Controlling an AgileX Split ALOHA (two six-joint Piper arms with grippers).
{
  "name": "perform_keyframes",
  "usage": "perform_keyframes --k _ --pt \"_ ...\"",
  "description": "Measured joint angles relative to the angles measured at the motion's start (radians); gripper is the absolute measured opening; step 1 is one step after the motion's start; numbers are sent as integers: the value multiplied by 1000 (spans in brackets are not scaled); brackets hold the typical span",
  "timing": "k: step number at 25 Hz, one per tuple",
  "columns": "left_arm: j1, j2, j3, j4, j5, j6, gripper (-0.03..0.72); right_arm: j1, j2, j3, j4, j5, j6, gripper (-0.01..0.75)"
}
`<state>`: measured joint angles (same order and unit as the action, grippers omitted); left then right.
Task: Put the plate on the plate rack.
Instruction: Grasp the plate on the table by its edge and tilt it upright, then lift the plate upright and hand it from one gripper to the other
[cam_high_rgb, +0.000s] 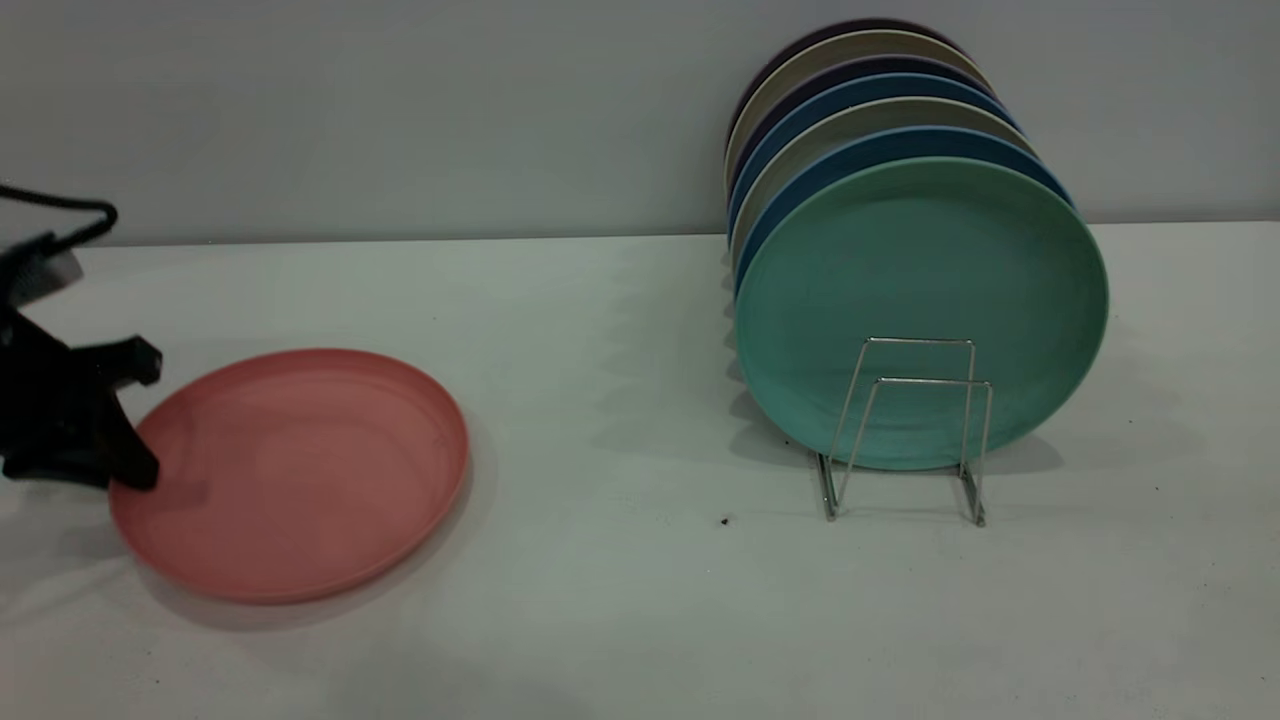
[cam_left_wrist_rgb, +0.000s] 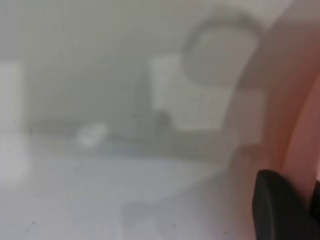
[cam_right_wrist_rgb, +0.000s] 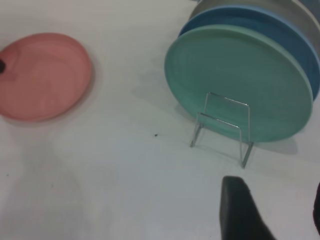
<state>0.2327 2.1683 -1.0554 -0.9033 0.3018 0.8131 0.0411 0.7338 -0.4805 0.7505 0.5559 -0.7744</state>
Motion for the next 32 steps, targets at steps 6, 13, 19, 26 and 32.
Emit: perform_keyframes --k 6,13,19,26,32 --pt "0 -102 1 -5 44 36 18 0 0 0 24 0 -3 377" --pt "-23 -196 1 -266 158 291 18 0 17 0 112 12 -52 377" --pt "-91 -228 2 -458 289 476 18 0 114 0 284 53 -211 377" --pt "-188 -263 2 -511 362 536 18 0 235 0 529 77 -443 382" --pt "-272 -267 3 -532 359 557 18 0 334 0 643 98 -561 413"
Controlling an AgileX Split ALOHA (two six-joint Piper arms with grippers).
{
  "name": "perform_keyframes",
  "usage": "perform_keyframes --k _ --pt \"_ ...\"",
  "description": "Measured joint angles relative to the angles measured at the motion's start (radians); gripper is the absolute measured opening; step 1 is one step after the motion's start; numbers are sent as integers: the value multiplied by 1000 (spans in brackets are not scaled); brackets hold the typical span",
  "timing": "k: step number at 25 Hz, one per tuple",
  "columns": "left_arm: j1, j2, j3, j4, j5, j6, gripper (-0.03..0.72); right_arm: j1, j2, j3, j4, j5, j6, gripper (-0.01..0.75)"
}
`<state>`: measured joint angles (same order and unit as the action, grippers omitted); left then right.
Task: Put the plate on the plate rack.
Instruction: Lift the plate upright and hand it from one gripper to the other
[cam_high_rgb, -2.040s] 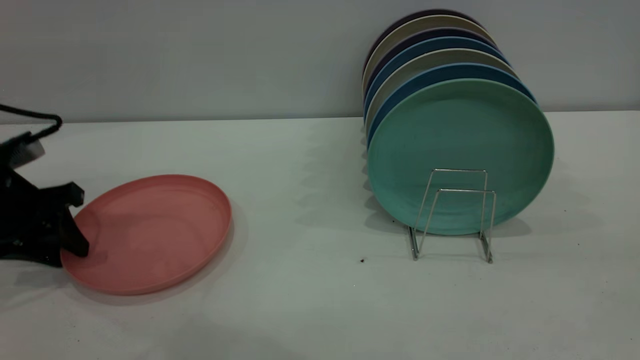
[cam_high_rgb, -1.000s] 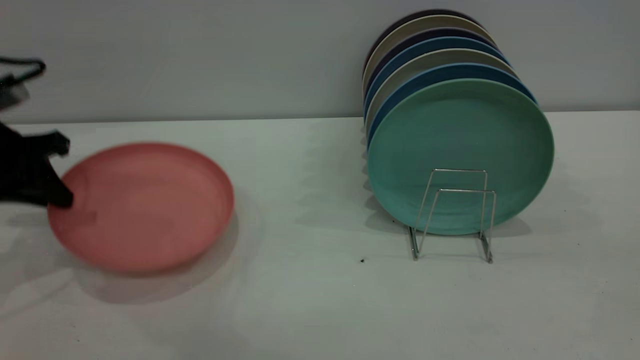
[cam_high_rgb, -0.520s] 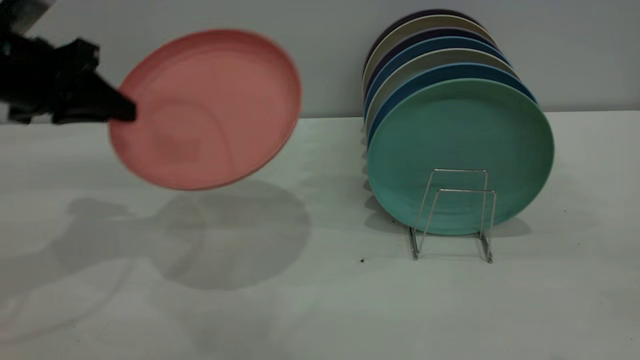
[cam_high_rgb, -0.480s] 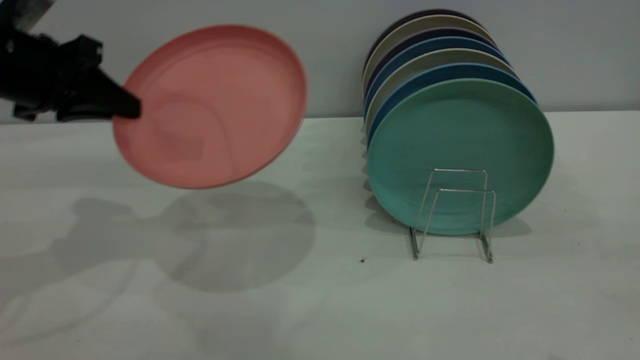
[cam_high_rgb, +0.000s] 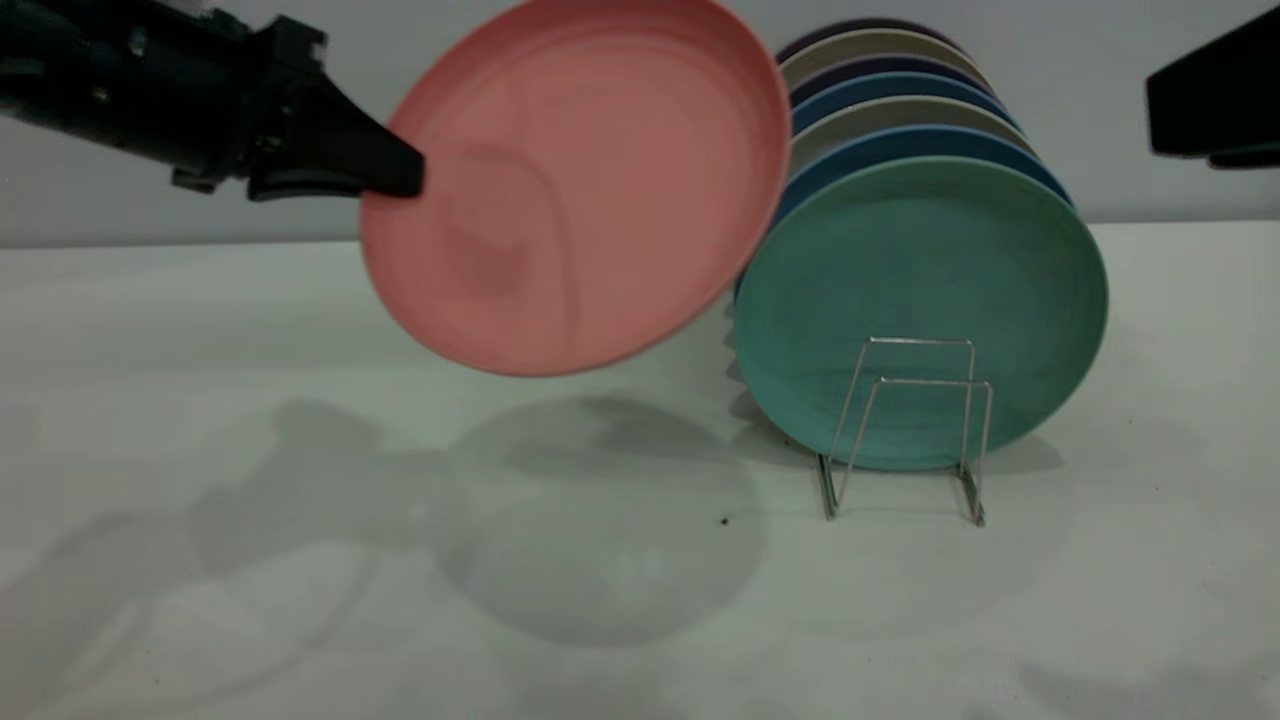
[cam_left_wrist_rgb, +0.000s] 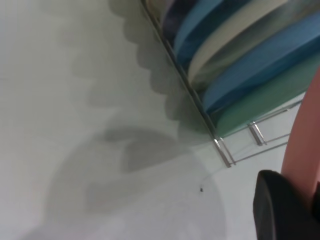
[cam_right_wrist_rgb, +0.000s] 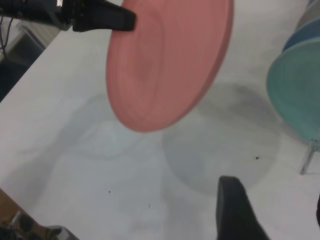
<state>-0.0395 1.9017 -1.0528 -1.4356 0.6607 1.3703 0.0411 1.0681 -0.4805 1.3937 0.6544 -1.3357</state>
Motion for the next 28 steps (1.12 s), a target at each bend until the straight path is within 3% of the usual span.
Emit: perform_keyframes --k 17,28 --pt "-35 61 0 -4 -24 -32 18 0 166 -1 187 19 -183 415" --pt "-35 61 0 -5 -24 -32 18 0 186 -1 216 25 -207 415"
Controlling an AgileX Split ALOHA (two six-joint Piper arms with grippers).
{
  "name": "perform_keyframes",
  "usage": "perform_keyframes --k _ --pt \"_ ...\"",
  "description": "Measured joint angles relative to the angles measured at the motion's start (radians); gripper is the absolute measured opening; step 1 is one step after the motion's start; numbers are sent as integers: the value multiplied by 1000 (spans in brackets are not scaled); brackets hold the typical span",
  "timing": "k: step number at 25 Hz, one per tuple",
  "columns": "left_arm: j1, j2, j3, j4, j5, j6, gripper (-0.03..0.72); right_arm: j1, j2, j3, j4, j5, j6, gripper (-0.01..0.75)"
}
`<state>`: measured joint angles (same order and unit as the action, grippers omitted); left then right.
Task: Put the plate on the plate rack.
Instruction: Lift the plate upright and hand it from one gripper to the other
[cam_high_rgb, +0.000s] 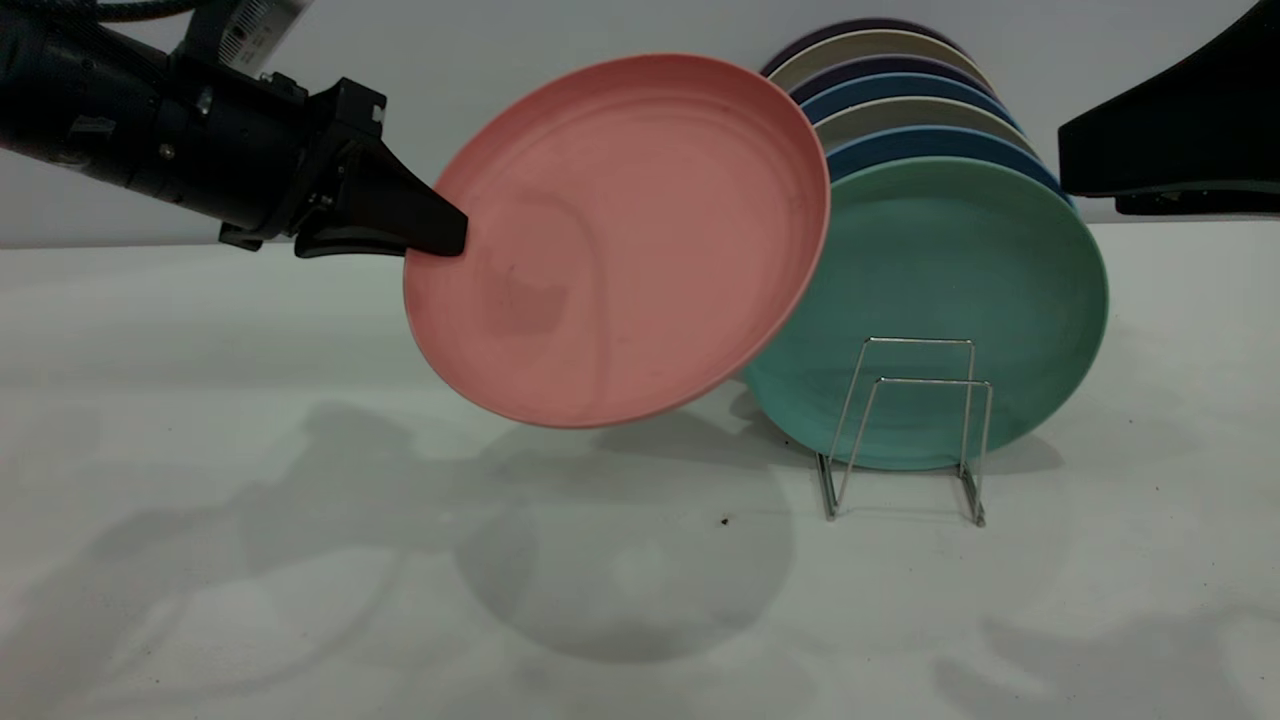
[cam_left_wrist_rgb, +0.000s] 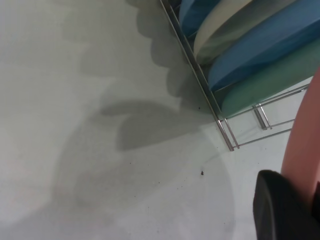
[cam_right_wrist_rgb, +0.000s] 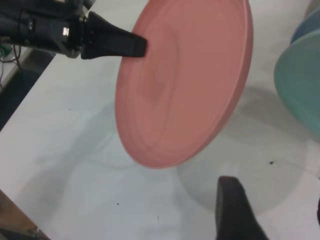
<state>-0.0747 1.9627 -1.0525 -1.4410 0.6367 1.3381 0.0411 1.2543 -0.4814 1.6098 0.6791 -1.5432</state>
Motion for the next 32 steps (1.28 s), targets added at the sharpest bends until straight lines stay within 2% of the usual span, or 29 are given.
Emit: perform_keyframes --k 23,32 --pt "-3 0 0 1 20 1 18 0 26 0 1 1 8 415" --pt "-94 0 0 0 19 1 18 0 98 0 29 20 -30 415"
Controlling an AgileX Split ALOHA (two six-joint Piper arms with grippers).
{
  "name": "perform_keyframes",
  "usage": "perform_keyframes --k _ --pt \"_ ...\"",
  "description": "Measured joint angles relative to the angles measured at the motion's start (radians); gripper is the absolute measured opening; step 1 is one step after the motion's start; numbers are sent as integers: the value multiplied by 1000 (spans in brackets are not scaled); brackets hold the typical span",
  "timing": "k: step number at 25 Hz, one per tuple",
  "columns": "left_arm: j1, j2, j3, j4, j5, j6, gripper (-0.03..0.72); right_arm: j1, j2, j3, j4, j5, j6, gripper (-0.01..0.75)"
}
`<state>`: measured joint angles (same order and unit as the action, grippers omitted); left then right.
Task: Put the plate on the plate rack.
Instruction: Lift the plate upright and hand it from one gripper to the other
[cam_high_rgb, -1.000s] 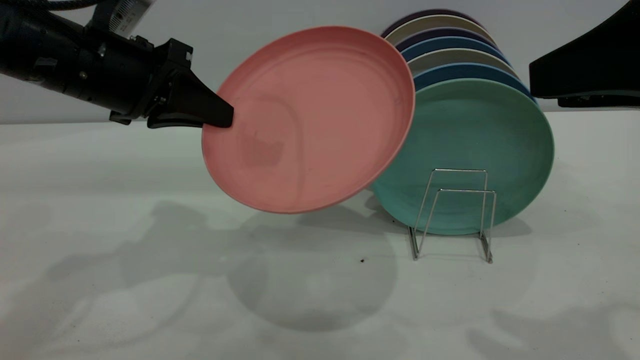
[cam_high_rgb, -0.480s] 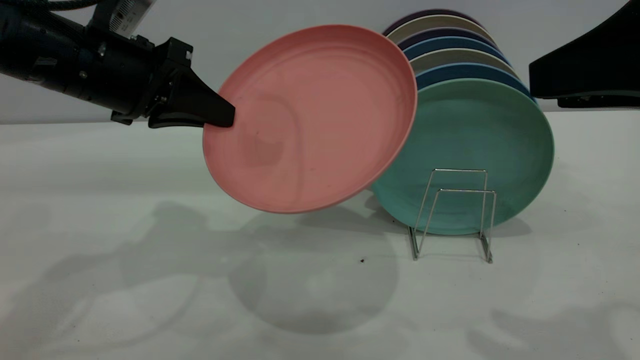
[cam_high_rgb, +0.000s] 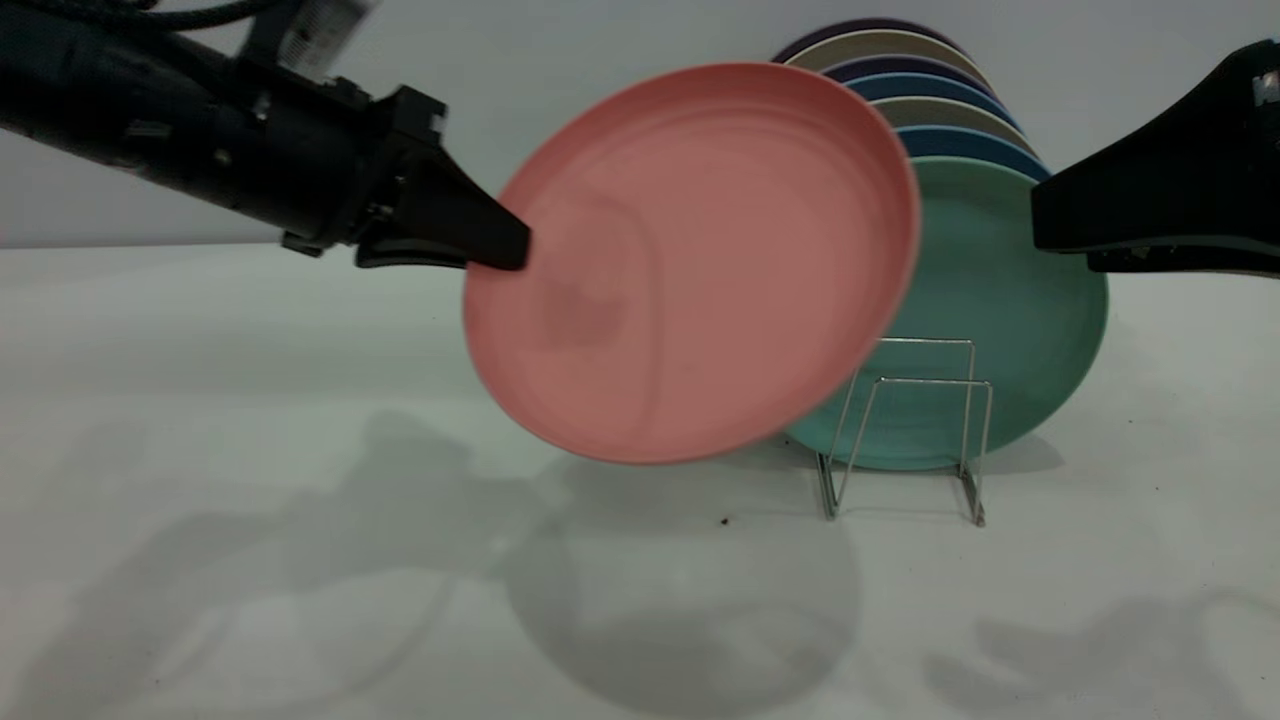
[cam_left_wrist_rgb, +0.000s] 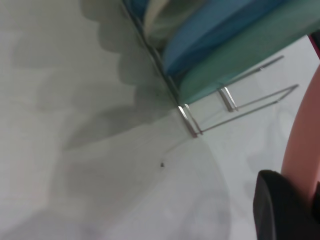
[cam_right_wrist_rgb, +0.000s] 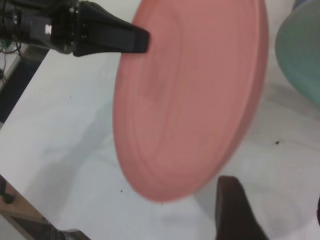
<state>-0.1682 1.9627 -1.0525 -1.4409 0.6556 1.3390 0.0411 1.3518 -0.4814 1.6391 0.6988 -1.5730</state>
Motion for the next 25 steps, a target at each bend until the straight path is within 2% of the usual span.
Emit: perform_keyframes --k 25 --pt "-66 60 0 -58 -17 -18 18 0 194 -13 128 34 -161 416"
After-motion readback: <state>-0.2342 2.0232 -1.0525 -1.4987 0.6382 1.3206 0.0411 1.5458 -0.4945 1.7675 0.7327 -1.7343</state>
